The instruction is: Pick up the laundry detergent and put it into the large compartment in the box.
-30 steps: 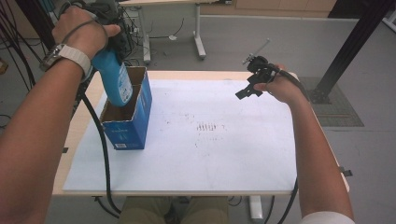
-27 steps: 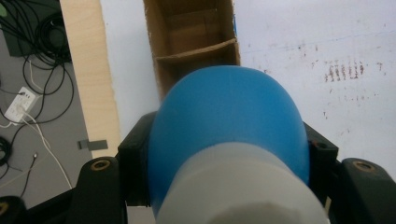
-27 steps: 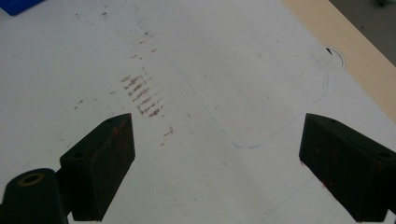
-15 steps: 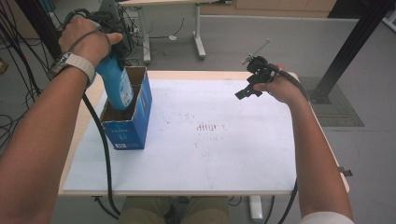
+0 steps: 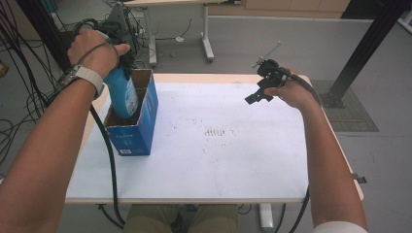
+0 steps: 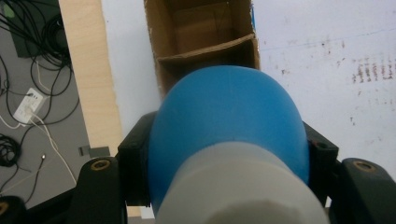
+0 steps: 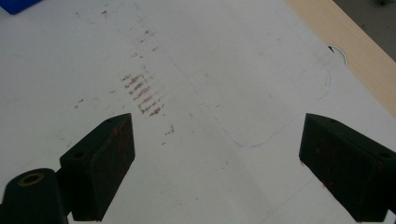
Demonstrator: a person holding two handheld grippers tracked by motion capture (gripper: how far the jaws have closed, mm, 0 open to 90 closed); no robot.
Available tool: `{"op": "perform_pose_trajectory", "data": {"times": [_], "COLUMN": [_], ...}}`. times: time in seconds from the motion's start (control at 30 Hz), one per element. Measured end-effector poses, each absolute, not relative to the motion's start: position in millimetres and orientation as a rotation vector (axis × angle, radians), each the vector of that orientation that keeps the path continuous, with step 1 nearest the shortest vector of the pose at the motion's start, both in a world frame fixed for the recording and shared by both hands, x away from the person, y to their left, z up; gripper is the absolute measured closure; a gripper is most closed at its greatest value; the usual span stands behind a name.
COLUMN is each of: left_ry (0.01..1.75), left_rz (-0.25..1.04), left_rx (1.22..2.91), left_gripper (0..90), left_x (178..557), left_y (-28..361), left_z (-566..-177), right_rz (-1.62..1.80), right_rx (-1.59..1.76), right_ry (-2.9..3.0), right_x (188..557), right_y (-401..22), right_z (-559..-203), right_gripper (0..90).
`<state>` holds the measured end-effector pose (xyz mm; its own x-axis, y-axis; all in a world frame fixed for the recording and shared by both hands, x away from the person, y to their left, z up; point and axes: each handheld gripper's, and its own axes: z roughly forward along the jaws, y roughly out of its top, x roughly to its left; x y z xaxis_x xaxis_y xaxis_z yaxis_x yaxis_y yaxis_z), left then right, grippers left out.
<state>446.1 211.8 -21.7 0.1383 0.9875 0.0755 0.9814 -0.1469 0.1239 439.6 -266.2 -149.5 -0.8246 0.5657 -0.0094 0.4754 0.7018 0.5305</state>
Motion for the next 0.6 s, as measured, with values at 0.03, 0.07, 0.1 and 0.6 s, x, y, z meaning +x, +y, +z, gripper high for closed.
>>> {"op": "perform_pose_trajectory", "data": {"times": [0.03, 0.07, 0.1, 0.6], "left_ry": [2.023, 2.020, 2.017, 2.010], "left_rz": [0.212, 0.213, 0.209, 0.165], "left_rx": [2.336, 2.337, 2.337, 2.364], "left_gripper": [37.3, 37.3, 37.3, 37.3], "left_x": [446.4, 446.5, 446.7, 455.3], "left_y": [211.8, 211.7, 212.1, 214.3], "left_z": [-24.2, -25.9, -28.0, -67.4], "right_rz": [0.781, 0.784, 0.782, 0.778], "right_rx": [0.845, 0.848, 0.849, 0.859], "right_ry": [2.738, 2.741, 2.742, 2.743], "right_x": [439.7, 440.0, 440.1, 440.0], "right_y": [-266.1, -266.1, -265.8, -268.0], "right_z": [-150.0, -151.3, -151.7, -153.1], "right_gripper": [10.5, 10.5, 10.5, 10.5]}}
